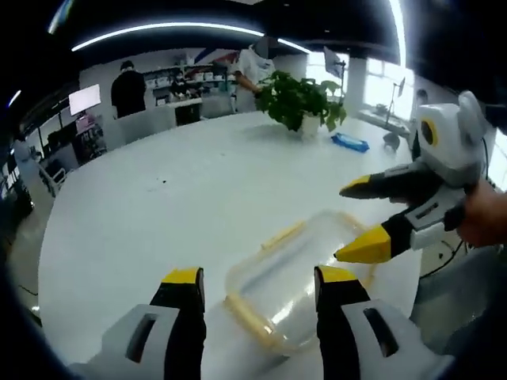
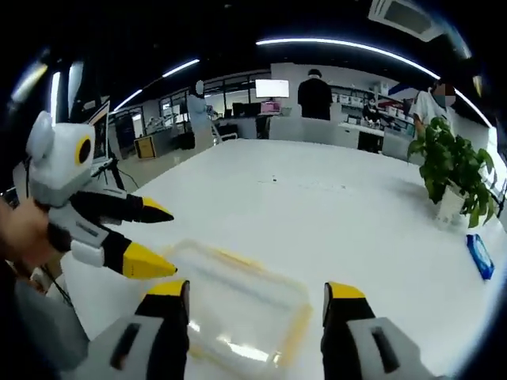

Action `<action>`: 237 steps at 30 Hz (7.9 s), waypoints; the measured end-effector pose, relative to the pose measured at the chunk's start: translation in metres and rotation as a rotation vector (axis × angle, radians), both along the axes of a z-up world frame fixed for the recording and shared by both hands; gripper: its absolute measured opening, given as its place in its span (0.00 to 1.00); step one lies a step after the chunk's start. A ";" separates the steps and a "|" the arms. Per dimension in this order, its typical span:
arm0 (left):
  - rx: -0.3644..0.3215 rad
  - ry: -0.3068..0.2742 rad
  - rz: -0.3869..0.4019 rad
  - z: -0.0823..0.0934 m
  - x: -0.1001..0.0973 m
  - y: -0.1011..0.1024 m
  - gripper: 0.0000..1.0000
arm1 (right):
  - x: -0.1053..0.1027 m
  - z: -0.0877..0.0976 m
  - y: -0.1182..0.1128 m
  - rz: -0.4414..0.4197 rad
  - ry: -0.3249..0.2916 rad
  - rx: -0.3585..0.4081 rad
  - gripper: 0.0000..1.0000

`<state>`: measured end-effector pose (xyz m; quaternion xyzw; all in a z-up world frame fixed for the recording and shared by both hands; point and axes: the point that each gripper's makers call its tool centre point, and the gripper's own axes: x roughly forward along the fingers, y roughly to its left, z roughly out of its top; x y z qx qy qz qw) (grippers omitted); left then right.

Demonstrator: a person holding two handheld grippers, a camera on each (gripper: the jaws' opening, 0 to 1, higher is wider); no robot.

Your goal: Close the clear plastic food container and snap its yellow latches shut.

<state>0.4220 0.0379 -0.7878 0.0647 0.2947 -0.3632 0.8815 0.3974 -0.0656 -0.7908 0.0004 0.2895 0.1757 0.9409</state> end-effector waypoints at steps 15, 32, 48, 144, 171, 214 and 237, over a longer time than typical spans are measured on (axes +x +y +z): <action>-0.207 0.208 0.191 -0.026 0.000 0.010 0.57 | 0.000 -0.014 -0.013 -0.147 0.058 0.202 0.69; -0.207 0.252 0.151 -0.039 -0.016 -0.012 0.60 | -0.005 -0.033 0.006 -0.156 0.115 0.215 0.62; -0.247 0.281 0.257 -0.044 -0.010 -0.017 0.54 | -0.012 -0.039 0.001 -0.202 0.110 0.244 0.54; -0.305 0.178 0.424 -0.034 0.109 0.119 0.65 | 0.114 -0.026 0.118 -0.120 0.030 0.329 0.64; -0.374 0.086 0.499 -0.005 0.099 0.146 0.99 | 0.099 0.003 0.122 -0.102 -0.025 0.395 1.00; 0.002 -0.018 0.282 0.035 -0.090 0.189 0.99 | -0.079 0.046 0.071 -0.002 -0.095 0.164 1.00; 0.064 -0.058 0.219 0.036 -0.137 0.238 0.99 | -0.138 0.059 0.004 -0.019 -0.159 -0.014 1.00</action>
